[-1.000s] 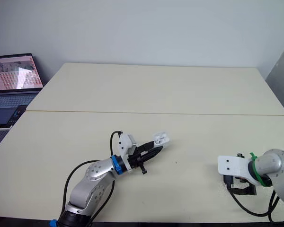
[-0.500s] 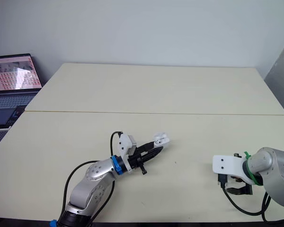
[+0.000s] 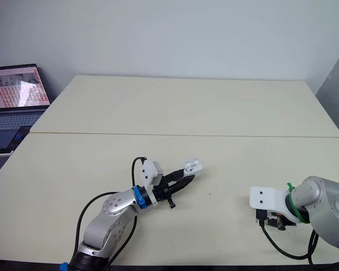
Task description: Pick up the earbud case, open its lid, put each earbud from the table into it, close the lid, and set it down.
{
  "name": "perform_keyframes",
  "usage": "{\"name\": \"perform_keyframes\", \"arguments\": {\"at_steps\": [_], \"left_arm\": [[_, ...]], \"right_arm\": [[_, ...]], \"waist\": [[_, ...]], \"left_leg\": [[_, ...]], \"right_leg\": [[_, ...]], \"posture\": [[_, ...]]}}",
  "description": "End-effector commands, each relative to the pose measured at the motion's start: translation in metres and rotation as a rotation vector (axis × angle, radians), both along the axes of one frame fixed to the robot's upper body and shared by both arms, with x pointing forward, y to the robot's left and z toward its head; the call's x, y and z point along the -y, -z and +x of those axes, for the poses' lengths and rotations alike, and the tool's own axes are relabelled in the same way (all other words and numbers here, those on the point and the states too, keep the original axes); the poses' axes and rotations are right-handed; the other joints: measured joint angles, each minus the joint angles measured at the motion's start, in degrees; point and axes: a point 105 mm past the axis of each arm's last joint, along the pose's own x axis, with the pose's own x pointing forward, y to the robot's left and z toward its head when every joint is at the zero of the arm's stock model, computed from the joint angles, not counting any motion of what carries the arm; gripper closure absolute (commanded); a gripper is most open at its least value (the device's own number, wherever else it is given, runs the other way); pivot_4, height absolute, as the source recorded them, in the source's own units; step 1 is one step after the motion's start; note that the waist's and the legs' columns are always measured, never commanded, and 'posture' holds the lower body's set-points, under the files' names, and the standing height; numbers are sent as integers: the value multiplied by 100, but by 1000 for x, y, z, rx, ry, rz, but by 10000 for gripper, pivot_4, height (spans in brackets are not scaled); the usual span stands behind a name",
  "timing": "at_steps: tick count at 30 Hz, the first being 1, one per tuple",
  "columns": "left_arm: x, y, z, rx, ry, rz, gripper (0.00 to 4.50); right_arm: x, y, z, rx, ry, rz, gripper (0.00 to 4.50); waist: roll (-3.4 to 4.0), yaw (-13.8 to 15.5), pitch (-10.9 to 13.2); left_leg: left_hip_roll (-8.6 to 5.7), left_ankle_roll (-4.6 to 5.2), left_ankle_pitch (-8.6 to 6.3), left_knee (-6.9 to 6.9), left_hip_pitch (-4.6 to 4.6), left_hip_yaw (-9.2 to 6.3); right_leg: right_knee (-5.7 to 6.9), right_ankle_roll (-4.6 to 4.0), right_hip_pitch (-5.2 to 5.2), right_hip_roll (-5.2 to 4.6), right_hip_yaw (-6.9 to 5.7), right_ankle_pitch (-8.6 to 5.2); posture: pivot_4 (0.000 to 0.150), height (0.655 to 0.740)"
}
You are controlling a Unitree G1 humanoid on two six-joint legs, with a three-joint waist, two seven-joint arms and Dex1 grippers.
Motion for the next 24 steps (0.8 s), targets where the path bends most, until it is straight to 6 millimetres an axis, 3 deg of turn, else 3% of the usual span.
{"name": "perform_keyframes", "arguments": {"at_steps": [1, 8, 11, 15, 20, 24], "left_arm": [[4, -7, -3, 34, 19, -23, 37186], [3, -7, -2, 36, 18, -22, 37186], [4, -9, -2, 39, 17, -25, 37186], [8, -10, -3, 43, 21, -32, 37186], [9, -17, 0, 63, 14, -38, 37186], [12, -24, 3, 75, 11, -59, 37186]], "right_arm": [[-3, -6, 0, 19, -20, -9, 41535], [-6, -12, 3, 50, -25, 10, 41440], [-20, -20, 13, 112, -42, 102, 41440], [-43, -44, 42, 330, -130, 310, 41440], [-48, -73, 61, 468, -48, 639, 41440], [-64, -103, 69, 575, 4, 976, 41440]], "waist": [[0, 0, 0], [0, 0, 0], [0, -6, 0], [-3, -12, 2], [-11, 13, 6], [-9, -3, 4]], "left_leg": [[0, 0, 0, 0, 0, 1], [0, 0, 0, 0, 0, 1], [0, 0, 0, 0, 1, 1], [1, 0, 0, -1, 1, 1], [-4, 0, 0, 2, -3, 3], [0, 0, 0, 1, -1, 1]], "right_leg": [[0, 0, 0, 0, 0, 0], [0, 0, -1, 0, 0, 0], [0, 0, 0, 0, 0, 0], [1, 0, 0, 1, -1, 0], [1, 0, 0, -1, -5, 0], [5, 0, 0, 1, -1, 0]], "posture": [[1500, 7400], [1500, 7400], [1500, 7400], [1500, 7400], [1500, 7400], [1500, 7400]]}}
